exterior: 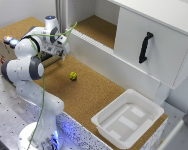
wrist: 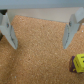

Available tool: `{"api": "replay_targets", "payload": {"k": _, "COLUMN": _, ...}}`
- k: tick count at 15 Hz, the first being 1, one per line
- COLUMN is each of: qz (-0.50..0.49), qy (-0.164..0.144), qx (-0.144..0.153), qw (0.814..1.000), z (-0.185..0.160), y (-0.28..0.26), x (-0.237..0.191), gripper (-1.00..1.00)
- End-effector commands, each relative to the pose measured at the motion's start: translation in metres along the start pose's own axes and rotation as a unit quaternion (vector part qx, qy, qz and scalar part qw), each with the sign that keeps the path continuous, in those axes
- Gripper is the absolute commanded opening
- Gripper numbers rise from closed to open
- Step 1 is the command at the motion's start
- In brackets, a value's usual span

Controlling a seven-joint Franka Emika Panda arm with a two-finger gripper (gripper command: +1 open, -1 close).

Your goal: Go to the tower of blocks and take off the yellow block

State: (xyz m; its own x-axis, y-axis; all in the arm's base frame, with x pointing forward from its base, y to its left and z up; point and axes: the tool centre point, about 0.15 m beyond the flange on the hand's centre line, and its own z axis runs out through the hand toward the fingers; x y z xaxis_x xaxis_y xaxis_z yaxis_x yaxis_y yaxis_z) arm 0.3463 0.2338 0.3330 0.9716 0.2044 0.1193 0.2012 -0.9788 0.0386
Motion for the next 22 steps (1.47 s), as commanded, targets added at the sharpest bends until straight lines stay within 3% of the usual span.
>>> {"api": "replay_targets", "payload": {"k": 1, "qz": 0.028, "qy": -0.006, "qx": 0.025, "qw": 0.999, "z": 0.038, "y": 0.014, "x": 0.018, "gripper": -1.0}}
{"api": "replay_targets", "payload": {"k": 11, "qz": 0.034, "qy": -0.05, "qx": 0.011, "qw": 0.998, "z": 0.077, "y": 0.03, "x": 0.011, "gripper": -1.0}}
{"api": "replay_targets", "payload": {"k": 15, "qz": 0.048, "qy": -0.064, "qx": 0.027, "qw": 0.996, "z": 0.087, "y": 0.044, "x": 0.0, "gripper": -1.0}}
{"api": "replay_targets", "payload": {"k": 22, "qz": 0.102, "qy": -0.054, "qx": 0.015, "qw": 0.993, "z": 0.081, "y": 0.103, "x": 0.0, "gripper": -1.0}}
